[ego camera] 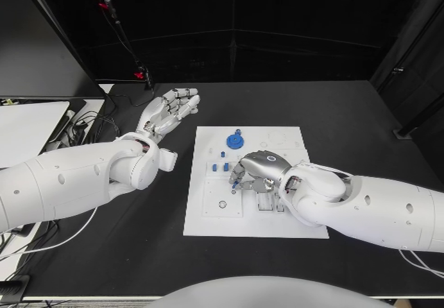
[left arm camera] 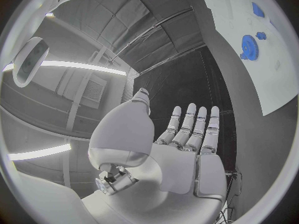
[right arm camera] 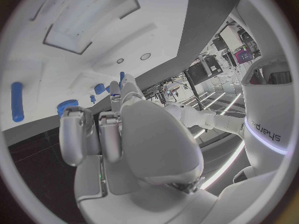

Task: Assemble the parts on the task board

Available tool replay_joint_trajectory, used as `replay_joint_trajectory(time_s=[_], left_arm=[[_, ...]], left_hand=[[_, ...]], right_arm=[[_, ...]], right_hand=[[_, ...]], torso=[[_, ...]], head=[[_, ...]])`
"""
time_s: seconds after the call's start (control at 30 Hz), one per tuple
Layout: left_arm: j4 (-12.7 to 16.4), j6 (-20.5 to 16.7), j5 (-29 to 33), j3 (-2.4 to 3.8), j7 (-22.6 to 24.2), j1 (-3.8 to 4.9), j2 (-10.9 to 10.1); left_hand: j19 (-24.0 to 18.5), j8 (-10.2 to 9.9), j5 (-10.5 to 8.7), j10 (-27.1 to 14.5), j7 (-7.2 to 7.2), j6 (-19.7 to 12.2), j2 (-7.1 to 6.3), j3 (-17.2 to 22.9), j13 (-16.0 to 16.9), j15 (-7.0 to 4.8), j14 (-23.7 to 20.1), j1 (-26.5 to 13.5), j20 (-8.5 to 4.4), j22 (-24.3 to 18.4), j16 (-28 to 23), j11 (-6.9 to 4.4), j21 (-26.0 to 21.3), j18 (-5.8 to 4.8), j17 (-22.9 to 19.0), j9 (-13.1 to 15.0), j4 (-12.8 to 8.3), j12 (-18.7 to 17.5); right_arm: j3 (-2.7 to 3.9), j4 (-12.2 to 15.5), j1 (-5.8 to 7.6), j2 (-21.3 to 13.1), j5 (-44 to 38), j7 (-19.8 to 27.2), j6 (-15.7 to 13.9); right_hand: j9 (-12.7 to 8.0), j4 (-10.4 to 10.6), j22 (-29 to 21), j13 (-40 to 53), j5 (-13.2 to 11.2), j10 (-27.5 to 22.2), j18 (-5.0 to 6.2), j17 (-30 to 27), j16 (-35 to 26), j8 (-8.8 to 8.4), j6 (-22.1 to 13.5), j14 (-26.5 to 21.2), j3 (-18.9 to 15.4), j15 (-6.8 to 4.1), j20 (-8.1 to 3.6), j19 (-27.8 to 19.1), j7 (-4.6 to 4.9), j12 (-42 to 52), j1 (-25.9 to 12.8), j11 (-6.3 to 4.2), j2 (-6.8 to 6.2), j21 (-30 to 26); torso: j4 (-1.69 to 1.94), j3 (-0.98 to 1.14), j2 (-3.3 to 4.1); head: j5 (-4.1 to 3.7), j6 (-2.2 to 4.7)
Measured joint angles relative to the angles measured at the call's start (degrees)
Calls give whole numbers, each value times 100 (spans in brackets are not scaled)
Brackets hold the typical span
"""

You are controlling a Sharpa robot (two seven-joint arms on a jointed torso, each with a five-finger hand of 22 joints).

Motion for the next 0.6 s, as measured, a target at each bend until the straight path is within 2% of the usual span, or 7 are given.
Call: replay_joint_trajectory(time_s=[0.6], left_arm=[[0, 5, 0, 0, 0, 0, -12]], left_hand=[[0, 22, 0, -21, -21, -21, 0, -16, 1, 0, 0, 0, 0, 0, -5, 20, 0, 0, -6, 0, 16, 0]], right_arm=[[0, -44, -4, 130, -153, -136, 344]], right_hand=[[-6, 16, 0, -2, -1, 0, 0, 0, 0, -47, -7, 21, 15, 20, 0, 0, -7, -28, -1, 0, -1, -15]], torso=[[7, 2, -2]], head=[[-42, -44]])
